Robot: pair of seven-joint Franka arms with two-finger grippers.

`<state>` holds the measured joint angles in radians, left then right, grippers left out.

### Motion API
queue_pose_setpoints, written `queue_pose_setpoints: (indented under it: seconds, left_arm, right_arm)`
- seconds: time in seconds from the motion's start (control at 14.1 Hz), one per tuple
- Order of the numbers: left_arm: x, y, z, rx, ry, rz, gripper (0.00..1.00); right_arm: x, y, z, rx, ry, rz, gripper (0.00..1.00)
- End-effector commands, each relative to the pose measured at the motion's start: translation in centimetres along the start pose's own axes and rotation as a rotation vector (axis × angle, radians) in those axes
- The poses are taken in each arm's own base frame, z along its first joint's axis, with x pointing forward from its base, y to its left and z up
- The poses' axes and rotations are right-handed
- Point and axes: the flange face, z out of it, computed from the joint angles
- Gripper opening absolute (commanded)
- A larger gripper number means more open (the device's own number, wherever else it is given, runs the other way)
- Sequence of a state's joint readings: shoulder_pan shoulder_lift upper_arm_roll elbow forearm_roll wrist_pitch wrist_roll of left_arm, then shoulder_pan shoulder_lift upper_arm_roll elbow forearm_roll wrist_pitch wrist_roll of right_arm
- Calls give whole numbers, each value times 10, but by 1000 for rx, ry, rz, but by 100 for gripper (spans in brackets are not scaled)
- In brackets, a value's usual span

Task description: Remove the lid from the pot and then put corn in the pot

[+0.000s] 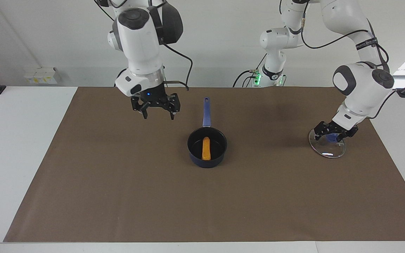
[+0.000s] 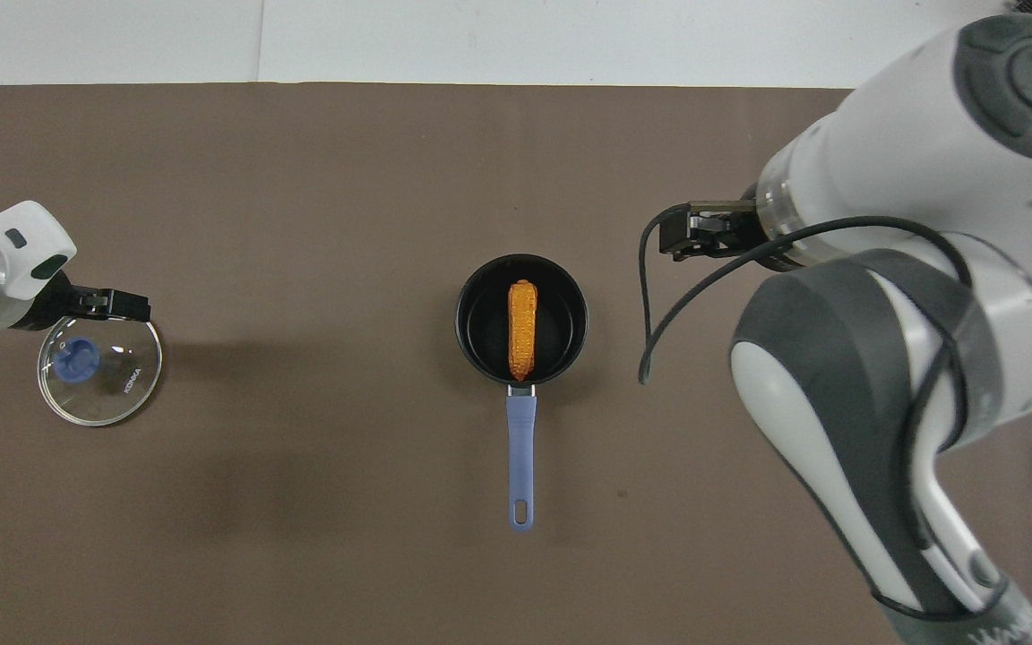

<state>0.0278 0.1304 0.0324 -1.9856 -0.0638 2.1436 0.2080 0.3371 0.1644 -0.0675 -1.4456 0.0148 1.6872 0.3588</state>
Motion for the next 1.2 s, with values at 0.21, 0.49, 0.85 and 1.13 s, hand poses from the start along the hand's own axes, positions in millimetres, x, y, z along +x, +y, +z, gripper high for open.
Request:
queue_pose_setpoints:
  seconds: [0.21, 0.49, 0.85, 1.13]
  left_arm:
    - [15, 44, -65, -20, -68, 3, 100]
    - [13, 51, -133, -25, -91, 16, 100]
    - [6, 50, -181, -16, -127, 13, 100]
    - [-3, 44, -198, 2, -175, 8, 100]
  right_arm:
    - [-16, 79, -70, 14, 9, 41, 100]
    - [-29, 145, -101, 11, 16, 43, 100]
    - [-44, 194, -100, -2, -13, 65, 100]
    - [-47, 193, -95, -14, -21, 60, 100]
